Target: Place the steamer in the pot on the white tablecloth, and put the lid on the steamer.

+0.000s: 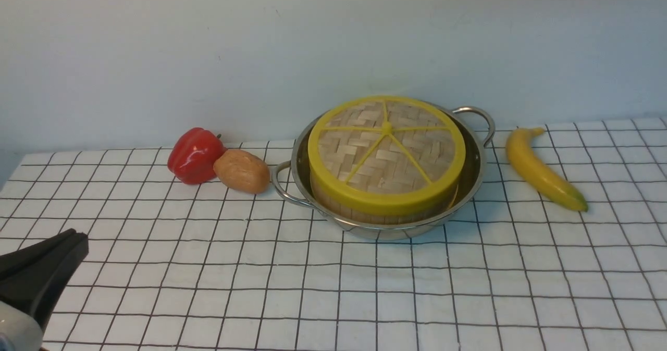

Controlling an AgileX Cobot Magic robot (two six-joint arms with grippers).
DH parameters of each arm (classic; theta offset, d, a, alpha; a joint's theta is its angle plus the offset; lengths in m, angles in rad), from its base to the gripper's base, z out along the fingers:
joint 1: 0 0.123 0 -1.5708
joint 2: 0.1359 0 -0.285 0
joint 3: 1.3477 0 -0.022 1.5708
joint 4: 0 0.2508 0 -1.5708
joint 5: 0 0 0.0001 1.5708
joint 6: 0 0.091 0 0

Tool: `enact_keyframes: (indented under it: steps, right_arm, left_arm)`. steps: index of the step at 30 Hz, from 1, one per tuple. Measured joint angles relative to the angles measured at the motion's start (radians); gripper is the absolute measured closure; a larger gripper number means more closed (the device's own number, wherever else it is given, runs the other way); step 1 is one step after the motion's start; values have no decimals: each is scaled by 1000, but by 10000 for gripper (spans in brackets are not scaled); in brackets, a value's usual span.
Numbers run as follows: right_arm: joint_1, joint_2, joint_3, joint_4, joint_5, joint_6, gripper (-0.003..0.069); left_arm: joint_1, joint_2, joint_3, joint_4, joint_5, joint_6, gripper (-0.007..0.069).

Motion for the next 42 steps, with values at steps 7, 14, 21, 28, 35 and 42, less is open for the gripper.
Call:
enact_keyframes:
  steps: [7,14,21,28,35,42]
  right_arm:
    - [-4,-394,447,-83,-4,-8,662]
    - [-4,-773,1130,-103,-387,0,672]
    - [-4,-1017,1638,-114,-738,70,672]
    - [-4,-1080,1741,-114,-903,120,667]
    - [-4,-1080,1741,-114,-926,123,657]
    - [-4,-1080,1742,-114,-926,123,643]
  left_arm:
    - [0,0,0,0,-3,-1,613]
    - [0,0,0,0,-3,-4,613]
    - [0,0,0,0,-3,-4,602]
    - [0,0,0,0,1,-4,580]
    - [0,0,0,0,2,-4,566]
    - [0,0,0,0,3,-4,552]
